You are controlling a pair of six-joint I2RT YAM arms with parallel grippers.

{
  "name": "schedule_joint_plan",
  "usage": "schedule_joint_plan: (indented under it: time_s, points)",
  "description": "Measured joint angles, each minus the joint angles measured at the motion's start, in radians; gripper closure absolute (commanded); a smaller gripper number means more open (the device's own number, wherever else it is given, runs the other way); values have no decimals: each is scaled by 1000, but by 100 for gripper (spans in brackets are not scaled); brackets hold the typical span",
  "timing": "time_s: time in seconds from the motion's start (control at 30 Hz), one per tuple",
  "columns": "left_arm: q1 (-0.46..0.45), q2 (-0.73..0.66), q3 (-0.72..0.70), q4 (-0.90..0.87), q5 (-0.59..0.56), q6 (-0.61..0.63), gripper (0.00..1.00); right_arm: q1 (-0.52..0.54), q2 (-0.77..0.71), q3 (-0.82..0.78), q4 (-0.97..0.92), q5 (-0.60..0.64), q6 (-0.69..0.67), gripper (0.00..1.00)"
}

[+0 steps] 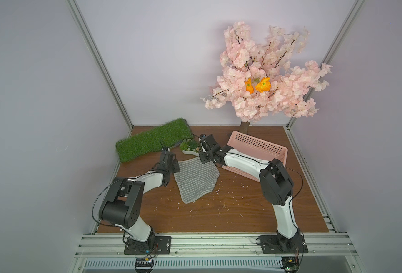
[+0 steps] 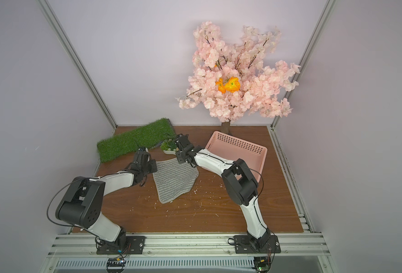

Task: Fold the square dishcloth
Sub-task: Flatten out the cleaning item at the center of the board.

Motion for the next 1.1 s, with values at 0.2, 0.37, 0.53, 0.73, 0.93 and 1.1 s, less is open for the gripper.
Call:
schedule_joint_plan:
  time_s: [0.2,0.37,0.53,0.73,0.93,1.1]
  points:
    - [0,0,5,-4,0,0,99,-29,48,31,-21,6,6,53]
    - [0,6,11,-6,0,0,99,-49,96,64,-26,0,-4,49]
    - [0,23,27,-6,1,-1,99,-68,150,99,-31,-27,-27,49]
    - [0,30,32,-7,1,0,99,-89,200,150,-40,-74,-54,52]
    - [0,31,50,-19,0,0,99,-101,235,201,-63,-97,-80,66]
    - [0,31,63,-25,0,0,99,-101,246,208,-69,-107,-92,81]
